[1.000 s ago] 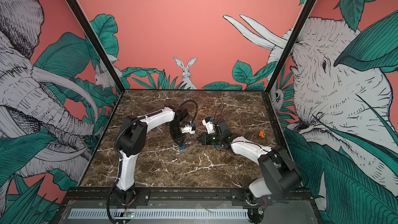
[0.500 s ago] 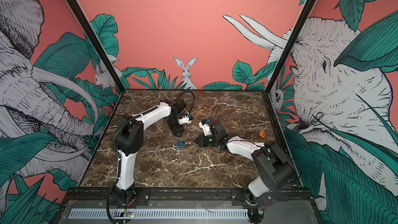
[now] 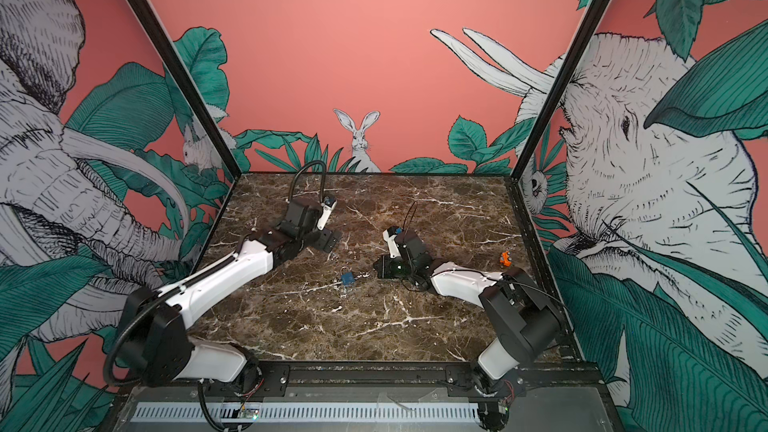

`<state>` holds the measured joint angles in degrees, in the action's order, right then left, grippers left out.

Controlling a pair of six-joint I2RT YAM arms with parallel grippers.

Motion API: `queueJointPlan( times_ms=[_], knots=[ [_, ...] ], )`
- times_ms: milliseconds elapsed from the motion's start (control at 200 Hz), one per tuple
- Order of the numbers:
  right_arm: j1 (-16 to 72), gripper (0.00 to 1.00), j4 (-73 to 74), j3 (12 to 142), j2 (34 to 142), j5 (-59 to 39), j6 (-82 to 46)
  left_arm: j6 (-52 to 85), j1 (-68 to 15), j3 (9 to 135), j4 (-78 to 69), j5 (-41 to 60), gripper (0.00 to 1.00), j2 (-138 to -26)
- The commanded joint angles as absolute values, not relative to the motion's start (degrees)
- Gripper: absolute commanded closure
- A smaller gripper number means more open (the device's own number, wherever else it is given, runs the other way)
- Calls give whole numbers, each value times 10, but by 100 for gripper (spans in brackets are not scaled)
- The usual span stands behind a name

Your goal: Lock with the key

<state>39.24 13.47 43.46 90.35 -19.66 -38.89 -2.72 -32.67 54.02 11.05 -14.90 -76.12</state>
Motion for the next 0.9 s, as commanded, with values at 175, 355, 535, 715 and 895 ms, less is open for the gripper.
queueJointPlan(
  times_ms=[175,355,535,715,895],
  knots=[
    [428,100,199,481,974,-95,-433,128,-326,353,-121,-159,3,-600],
    [445,100,229,493,1019,-82,-470,115,-325,319,-107,-170,3,-553],
    [468,100,263,478,1032,-48,-500,107,-324,294,-129,-164,3,-529],
    [473,81,306,438,1008,-30,-510,107,-324,285,-137,-167,3,-540],
    [469,74,262,414,936,15,-470,111,-324,272,-159,-170,3,-547]
  ],
)
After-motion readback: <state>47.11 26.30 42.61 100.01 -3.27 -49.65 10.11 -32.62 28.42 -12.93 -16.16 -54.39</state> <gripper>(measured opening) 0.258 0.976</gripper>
